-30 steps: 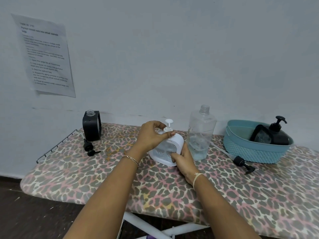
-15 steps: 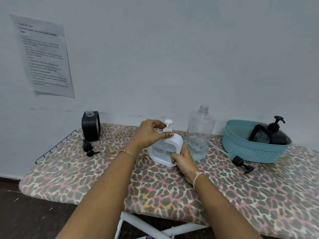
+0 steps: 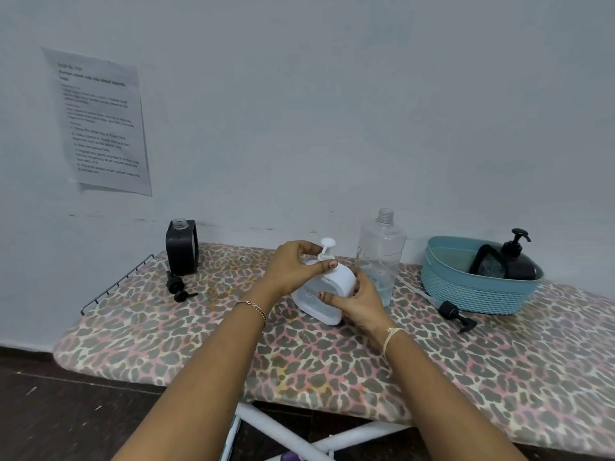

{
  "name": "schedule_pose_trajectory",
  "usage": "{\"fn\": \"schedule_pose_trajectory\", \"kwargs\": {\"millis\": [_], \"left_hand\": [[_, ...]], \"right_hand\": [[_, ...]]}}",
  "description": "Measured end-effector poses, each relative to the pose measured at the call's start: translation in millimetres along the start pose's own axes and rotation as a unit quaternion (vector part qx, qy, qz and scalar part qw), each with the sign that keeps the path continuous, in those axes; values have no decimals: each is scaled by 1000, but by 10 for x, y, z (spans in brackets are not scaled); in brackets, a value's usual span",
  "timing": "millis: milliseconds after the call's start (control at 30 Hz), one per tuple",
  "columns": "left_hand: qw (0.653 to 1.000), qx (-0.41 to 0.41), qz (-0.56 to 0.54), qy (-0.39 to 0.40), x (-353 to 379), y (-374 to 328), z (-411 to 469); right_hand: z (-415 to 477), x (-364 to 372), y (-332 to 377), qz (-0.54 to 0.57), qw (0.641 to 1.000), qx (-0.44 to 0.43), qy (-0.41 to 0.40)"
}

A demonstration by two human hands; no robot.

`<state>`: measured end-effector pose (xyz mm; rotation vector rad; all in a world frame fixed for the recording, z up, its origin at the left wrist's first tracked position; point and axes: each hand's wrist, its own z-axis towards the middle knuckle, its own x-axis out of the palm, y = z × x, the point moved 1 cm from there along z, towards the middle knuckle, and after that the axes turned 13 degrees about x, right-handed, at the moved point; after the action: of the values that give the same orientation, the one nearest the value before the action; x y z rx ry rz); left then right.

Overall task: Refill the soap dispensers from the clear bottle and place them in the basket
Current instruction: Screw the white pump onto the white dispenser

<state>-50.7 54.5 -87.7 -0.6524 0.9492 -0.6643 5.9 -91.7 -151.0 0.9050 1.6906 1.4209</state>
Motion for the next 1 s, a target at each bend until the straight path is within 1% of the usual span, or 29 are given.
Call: {"fn": "schedule_pose_trajectory", "kwargs": {"millis": [100, 333, 467, 533, 767, 867, 1000], "left_hand": [[1000, 6, -9, 13, 57, -177, -71], [998, 13, -58, 12, 315, -516, -145], [995, 28, -99, 19, 559, -702, -148], [994, 32, -100, 23, 696, -766, -136], [990, 38, -104, 88, 1138, -908, -131], [986, 30, -113, 115, 1282, -921, -52], [985, 50, -107, 126, 1482, -983, 127]], "right_hand": [[-144, -98, 131, -21, 999, -25, -18], [-423, -524, 262, -86, 992, -71, -64], [-576, -897, 317, -83, 989, -83, -88], [-620, -1114, 319, -64, 989, -80, -111], [-658, -1732, 456, -70, 967, -96, -225], [-597, -1877, 583, -82, 948, -107, -287], [-416, -2024, 737, -99, 916, -127, -366]]}}
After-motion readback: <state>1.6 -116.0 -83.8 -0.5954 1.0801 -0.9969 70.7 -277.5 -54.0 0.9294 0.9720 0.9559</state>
